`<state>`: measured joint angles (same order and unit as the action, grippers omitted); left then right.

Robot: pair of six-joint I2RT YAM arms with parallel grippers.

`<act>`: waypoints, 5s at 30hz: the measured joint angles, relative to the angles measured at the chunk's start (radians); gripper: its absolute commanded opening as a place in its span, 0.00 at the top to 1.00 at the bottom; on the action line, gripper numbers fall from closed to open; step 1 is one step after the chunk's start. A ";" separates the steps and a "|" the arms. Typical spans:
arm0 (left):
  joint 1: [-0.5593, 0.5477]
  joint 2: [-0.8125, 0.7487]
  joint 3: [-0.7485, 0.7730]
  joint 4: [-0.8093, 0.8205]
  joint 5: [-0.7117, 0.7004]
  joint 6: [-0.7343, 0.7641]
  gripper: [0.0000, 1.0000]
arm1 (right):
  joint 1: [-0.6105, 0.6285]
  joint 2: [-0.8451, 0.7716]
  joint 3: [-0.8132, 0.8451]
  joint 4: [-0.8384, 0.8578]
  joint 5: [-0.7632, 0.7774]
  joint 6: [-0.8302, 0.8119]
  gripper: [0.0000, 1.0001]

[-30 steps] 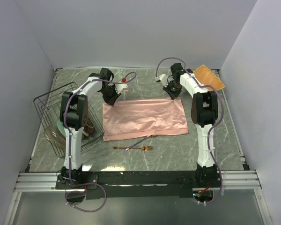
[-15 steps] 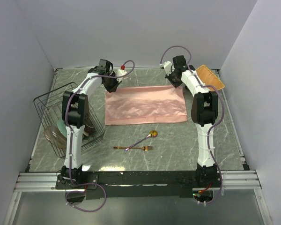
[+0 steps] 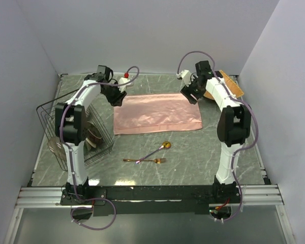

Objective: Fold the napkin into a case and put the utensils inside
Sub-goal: Smooth out the rectangle-folded napkin at the center of the board.

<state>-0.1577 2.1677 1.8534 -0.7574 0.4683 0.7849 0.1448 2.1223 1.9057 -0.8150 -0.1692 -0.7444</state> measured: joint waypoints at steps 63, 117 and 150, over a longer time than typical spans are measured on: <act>-0.183 -0.248 -0.534 0.075 -0.180 0.224 0.85 | 0.040 -0.209 -0.563 0.164 0.029 -0.323 1.00; -0.197 -0.313 -0.557 -0.050 -0.185 0.247 0.78 | 0.036 -0.275 -0.631 0.089 -0.013 -0.347 1.00; -0.203 -0.302 -0.581 -0.098 -0.223 0.305 0.99 | 0.036 -0.274 -0.608 0.051 -0.024 -0.347 0.96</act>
<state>-0.3607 1.8656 1.2724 -0.8558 0.2455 1.0897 0.1806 1.8484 1.2972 -0.7635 -0.1936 -1.0912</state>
